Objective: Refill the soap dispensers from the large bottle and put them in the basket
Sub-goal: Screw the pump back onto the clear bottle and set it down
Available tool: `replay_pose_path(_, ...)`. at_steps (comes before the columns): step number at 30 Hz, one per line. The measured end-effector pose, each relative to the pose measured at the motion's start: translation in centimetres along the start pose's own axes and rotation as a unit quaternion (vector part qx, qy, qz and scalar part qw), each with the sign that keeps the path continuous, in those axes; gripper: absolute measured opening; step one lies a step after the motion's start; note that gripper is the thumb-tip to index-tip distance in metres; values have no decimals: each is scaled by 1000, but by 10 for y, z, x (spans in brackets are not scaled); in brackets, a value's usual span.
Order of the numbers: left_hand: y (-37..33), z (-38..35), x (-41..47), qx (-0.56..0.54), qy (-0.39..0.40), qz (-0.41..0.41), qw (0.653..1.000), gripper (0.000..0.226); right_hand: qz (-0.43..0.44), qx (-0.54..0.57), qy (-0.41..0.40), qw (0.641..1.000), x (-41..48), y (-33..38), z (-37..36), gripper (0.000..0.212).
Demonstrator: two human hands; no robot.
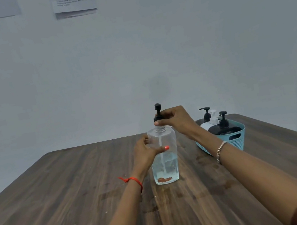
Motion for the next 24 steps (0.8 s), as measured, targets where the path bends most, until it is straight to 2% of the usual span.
replay_pose_path(3,1,1,-1,3,1,-1,1000,69,1,-36,-1,999,1,3,-3,20)
replay_pose_path(6,3,1,0,0,-11,4,1000,71,17,-130,-55,990,1,11,-3,22)
replay_pose_path(9,3,-1,1,-4,-13,13,1000,75,21,-181,-89,979,5,12,-5,56)
replay_pose_path(12,5,1,0,-23,-21,14,999,69,-57,-121,-56,989,3,-4,-5,65)
replay_pose_path(14,6,3,1,-27,-27,18,999,69,-75,-62,-52,994,-1,-12,-3,52)
replay_pose_path(16,6,2,2,-29,-25,18,999,71,-75,-1,-77,994,-3,-14,5,23)
replay_pose_path(17,5,1,3,-28,-22,19,999,71,-79,21,-71,994,-3,-15,6,20)
replay_pose_path(21,5,2,2,-27,-12,17,999,71,-69,36,-31,996,-2,-14,4,45)
replay_pose_path(24,4,-1,0,-30,-2,14,999,69,-62,-7,-45,997,-4,-11,5,33)
Point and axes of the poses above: each hand's wrist, its own x-axis towards the middle knuckle, its own z-axis out of the back of the hand, y = z × x, the point moved 8 cm from there along x, towards the middle knuckle, and after that the axes turned 2 degrees about y, right-handed, at the moved point
